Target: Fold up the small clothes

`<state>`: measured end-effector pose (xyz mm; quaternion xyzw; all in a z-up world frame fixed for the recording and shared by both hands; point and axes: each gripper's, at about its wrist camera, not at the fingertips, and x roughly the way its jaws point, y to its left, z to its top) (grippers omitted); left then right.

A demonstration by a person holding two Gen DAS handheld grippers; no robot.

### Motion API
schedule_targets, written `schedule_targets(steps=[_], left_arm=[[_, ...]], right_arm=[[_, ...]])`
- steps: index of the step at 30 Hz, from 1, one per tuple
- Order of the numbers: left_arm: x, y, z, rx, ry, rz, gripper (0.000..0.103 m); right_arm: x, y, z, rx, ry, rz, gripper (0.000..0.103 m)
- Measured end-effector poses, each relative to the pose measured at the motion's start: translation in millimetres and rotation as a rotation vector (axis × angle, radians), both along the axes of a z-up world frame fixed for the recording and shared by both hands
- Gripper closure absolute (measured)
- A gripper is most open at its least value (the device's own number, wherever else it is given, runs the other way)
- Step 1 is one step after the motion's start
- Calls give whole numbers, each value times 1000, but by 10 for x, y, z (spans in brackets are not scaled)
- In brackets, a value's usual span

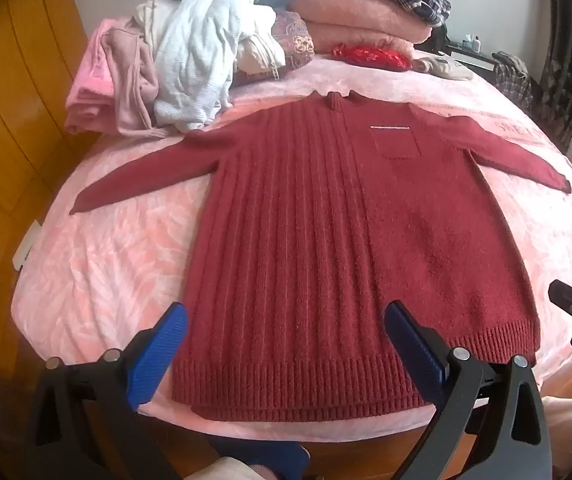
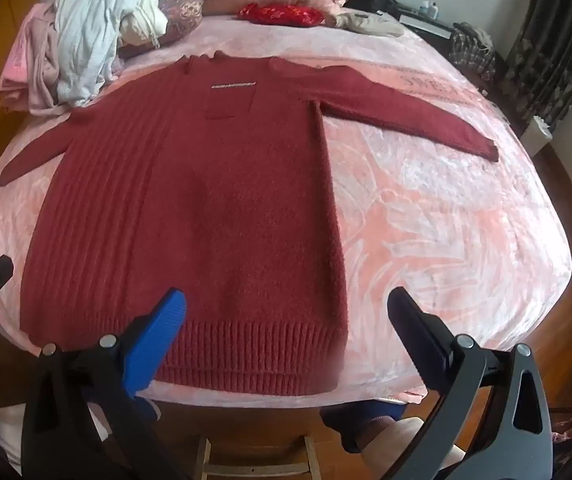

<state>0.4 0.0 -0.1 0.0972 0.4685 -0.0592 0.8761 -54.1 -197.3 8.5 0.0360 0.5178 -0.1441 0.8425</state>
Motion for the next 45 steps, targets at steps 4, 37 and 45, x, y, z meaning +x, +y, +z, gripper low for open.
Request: schedule_targets(steps=[4, 37, 45], left_arm=[[8, 1, 1, 1, -1, -5, 4], [-22, -10, 10, 14, -17, -8, 4], [-21, -7, 9, 17, -20, -8, 4]], right_arm=[[-48, -62, -32, 42, -33, -6, 3], [-61, -56, 29, 43, -71, 12, 3], [-76, -83, 17, 102, -94, -12, 3]])
